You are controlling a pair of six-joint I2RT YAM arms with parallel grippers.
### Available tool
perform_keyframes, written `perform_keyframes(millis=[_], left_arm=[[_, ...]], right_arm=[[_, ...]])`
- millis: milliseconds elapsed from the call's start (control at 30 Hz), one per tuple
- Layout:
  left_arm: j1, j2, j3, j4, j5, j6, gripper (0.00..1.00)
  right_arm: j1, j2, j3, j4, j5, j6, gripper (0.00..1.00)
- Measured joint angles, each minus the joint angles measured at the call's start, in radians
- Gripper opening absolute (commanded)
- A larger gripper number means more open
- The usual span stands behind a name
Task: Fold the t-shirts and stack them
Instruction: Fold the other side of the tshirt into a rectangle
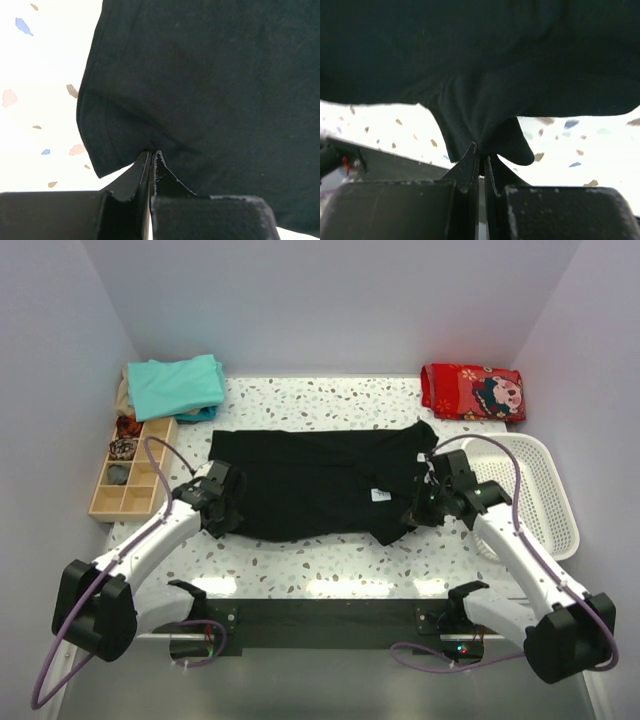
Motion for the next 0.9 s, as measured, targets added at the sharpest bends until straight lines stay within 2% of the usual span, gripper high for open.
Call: perform_keyframes(millis=[300,567,867,900], left_arm=[[0.019,0.183,0.137,0.013,-0.057,0.088,0.00],[0.129,0.346,0.254,0.077,-0.069,0.212,0.00],[0.145,0.533,0.374,0.164,-0.048,0.312,0.00],[0.145,0.549,0.379,0.180,-0.045,0.319,0.00]], right_arm=[[0.000,0.282,0.091,0.048,0.119,-0.048,0.00],[-0.020,0.410,0.205,0.082,0.150,-0.087,0.00],[-0.051,0.589,0.275,0.143,0.171,-0.127,0.00],[-0.054,0.614,0.286,0.147,0.171,-0.131,0.06]])
